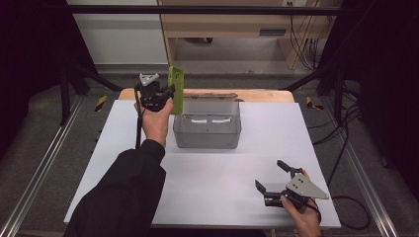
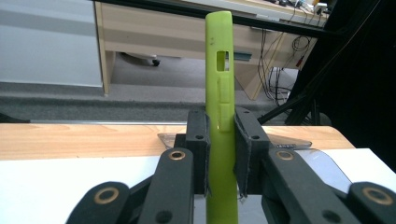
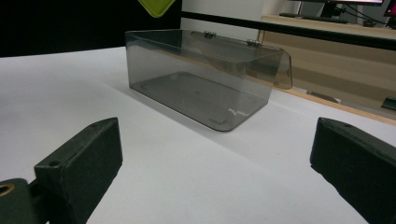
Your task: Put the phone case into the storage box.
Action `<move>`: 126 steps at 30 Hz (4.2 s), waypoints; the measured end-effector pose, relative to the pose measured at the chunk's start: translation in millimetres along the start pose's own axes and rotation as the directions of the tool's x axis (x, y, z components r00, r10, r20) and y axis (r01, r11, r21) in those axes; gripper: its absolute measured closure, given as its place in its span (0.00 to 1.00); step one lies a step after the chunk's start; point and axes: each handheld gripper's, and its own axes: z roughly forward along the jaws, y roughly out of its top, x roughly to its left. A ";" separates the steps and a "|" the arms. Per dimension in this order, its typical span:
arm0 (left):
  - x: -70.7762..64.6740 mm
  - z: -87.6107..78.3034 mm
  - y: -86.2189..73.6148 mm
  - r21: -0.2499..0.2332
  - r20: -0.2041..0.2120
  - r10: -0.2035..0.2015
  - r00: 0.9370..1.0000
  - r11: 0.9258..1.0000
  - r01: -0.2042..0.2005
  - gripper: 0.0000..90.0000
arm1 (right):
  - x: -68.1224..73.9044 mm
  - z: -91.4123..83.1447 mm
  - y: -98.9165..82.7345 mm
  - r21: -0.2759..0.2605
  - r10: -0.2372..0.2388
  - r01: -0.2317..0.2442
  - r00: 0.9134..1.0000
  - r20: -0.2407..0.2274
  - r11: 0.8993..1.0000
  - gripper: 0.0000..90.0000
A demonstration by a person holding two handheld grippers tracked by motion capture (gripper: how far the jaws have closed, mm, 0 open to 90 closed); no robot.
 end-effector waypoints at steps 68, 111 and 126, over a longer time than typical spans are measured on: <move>-10.8 32.3 -65.3 0.199 -0.062 0.169 0.984 0.968 -0.154 0.87 | 5.9 6.3 -1.6 0.011 0.011 -0.011 1.000 -0.025 1.000 0.04; -9.9 38.2 -76.7 0.237 -0.046 0.137 0.990 0.964 -0.122 0.86 | 7.7 8.1 -1.4 0.036 -0.003 0.004 1.000 -0.014 0.999 0.04; -8.9 39.2 -80.9 0.245 -0.045 0.128 0.991 0.963 -0.114 0.86 | 8.1 9.0 -2.0 0.049 0.002 -0.002 1.000 -0.014 0.999 0.04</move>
